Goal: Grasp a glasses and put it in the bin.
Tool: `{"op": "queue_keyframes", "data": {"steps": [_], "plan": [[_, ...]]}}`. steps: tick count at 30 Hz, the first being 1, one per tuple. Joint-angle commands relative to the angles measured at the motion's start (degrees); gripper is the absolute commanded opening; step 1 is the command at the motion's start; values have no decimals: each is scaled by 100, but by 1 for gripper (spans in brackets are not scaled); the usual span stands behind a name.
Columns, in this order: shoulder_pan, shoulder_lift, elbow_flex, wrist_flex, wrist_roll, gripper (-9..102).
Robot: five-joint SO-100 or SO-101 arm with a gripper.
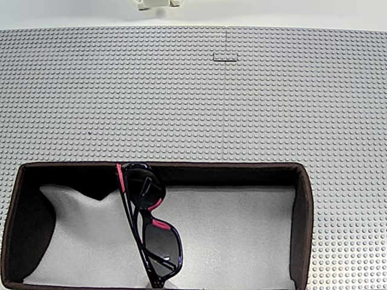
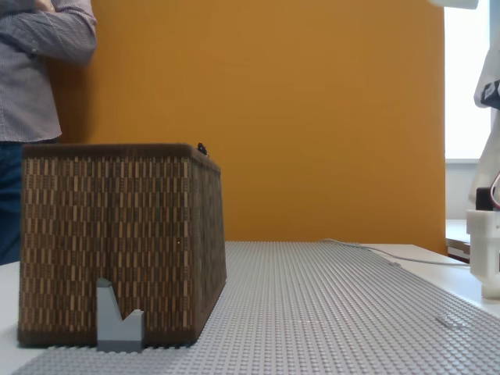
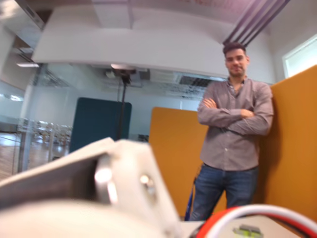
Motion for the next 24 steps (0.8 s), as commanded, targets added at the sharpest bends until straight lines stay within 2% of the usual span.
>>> {"op": "queue_keyframes", "data": {"steps": [1,24], "plan": [[-132,132,79,35,-132,19],[-158,53,114,35,-141,17]]}}
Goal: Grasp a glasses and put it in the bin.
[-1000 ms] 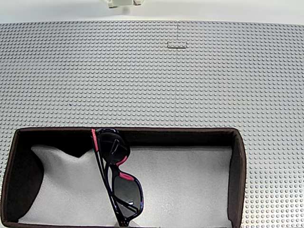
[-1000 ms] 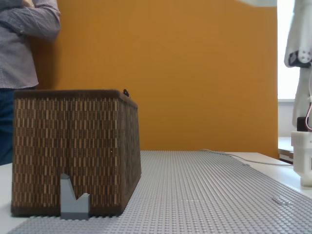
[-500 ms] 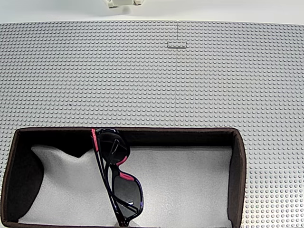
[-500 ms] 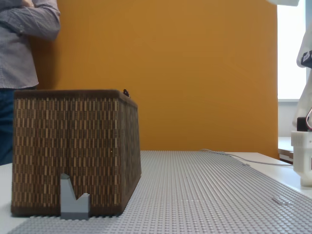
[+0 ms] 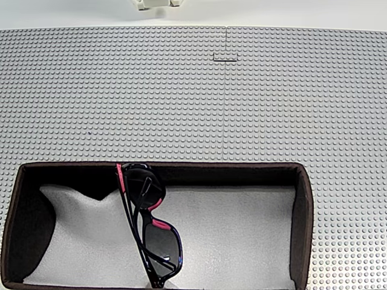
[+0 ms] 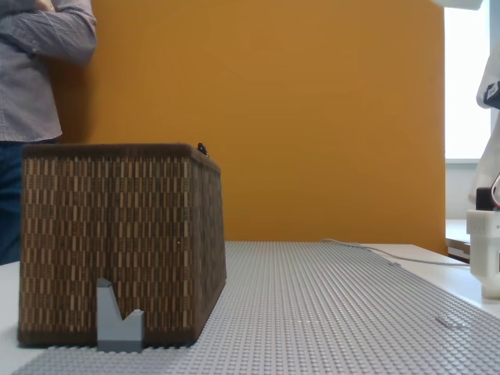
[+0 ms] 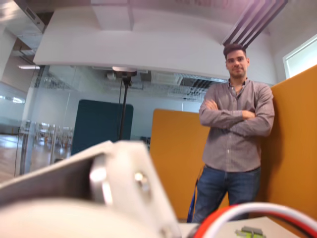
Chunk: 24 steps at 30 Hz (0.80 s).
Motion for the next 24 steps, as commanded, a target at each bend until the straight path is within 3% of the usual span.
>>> {"op": "queue_keyframes", "data": {"steps": [1,7,15,17,20,24], "plan": [[-53,-26,62,18,-18,17],[0,70,-176,-149,-123,16],[923,-870,246,-677,-229,15],[993,-185,2540,-1731,-70,15],[1055,2101,7559,-5019,-53,15],[1046,3480,9932,-6064,202,15]]}}
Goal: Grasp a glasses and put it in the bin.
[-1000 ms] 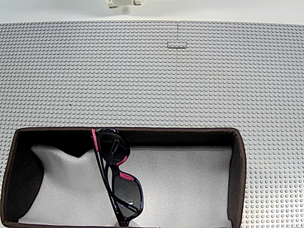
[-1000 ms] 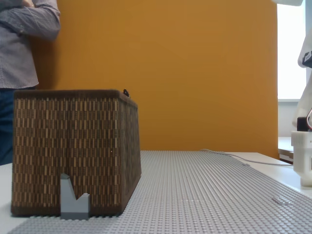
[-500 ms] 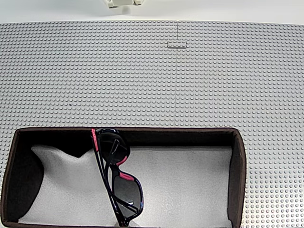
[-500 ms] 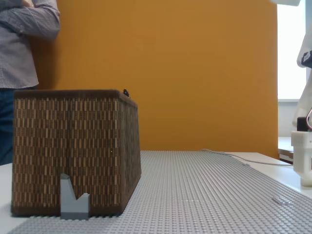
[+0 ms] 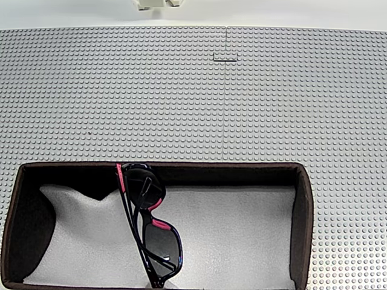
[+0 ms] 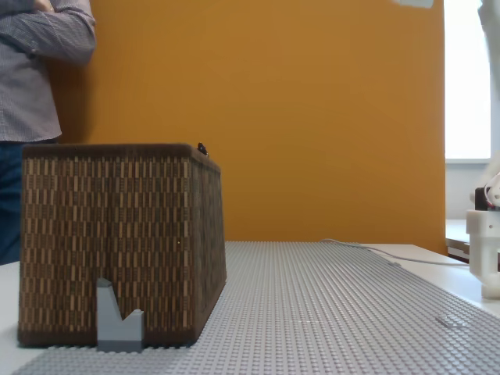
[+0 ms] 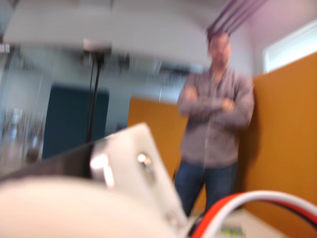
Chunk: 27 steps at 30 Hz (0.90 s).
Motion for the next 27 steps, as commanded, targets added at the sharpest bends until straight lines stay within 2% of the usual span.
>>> {"op": "queue_keyframes", "data": {"steps": [1,3,8,14,16,20,22,27], "plan": [[44,1538,4342,-1362,132,16],[-105,2268,5317,-1696,0,16],[-176,2232,5370,-1239,62,16],[-35,2153,5774,-1345,580,12],[-53,2268,5950,-1529,694,29],[-325,2496,6319,-1547,492,29],[-439,2689,6469,-1485,492,22],[-650,2461,5941,-1063,448,21]]}}
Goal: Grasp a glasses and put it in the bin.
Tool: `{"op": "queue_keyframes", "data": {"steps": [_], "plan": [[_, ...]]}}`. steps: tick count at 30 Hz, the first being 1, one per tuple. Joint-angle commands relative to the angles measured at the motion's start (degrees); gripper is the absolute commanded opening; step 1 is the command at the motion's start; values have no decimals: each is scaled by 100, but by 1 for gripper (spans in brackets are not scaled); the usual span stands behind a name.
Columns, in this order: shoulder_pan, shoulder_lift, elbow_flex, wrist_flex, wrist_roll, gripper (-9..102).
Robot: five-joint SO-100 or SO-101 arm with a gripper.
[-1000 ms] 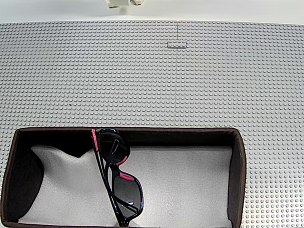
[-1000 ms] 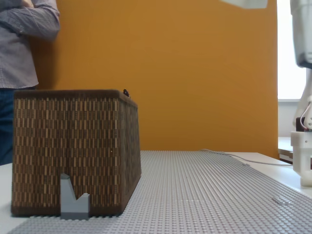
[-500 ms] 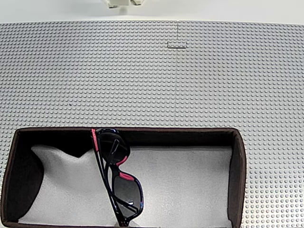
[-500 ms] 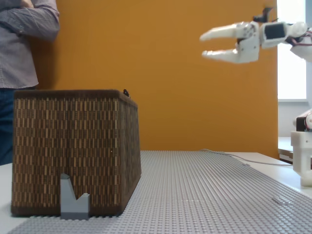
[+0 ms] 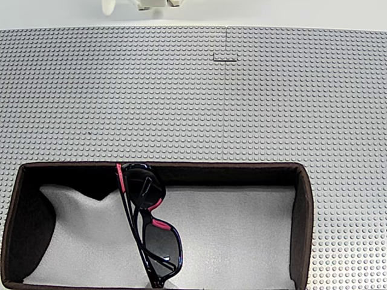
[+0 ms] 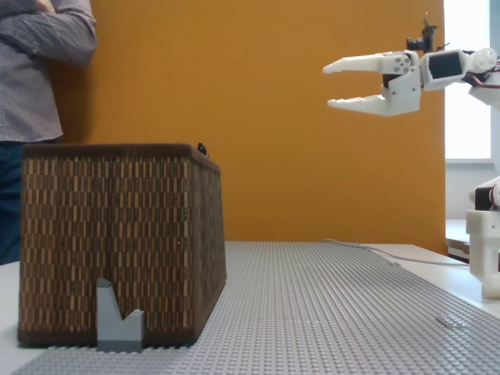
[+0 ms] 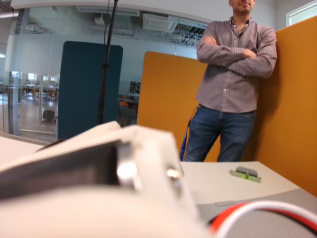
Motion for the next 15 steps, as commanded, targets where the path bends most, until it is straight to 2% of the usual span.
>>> {"op": "queue_keyframes", "data": {"steps": [1,5,8,10,15], "plan": [[-237,-105,-519,527,-114,21],[-105,26,-527,615,-132,21],[-44,53,-519,554,-35,12],[-9,79,-483,554,35,10],[132,132,-325,272,79,10]]}}
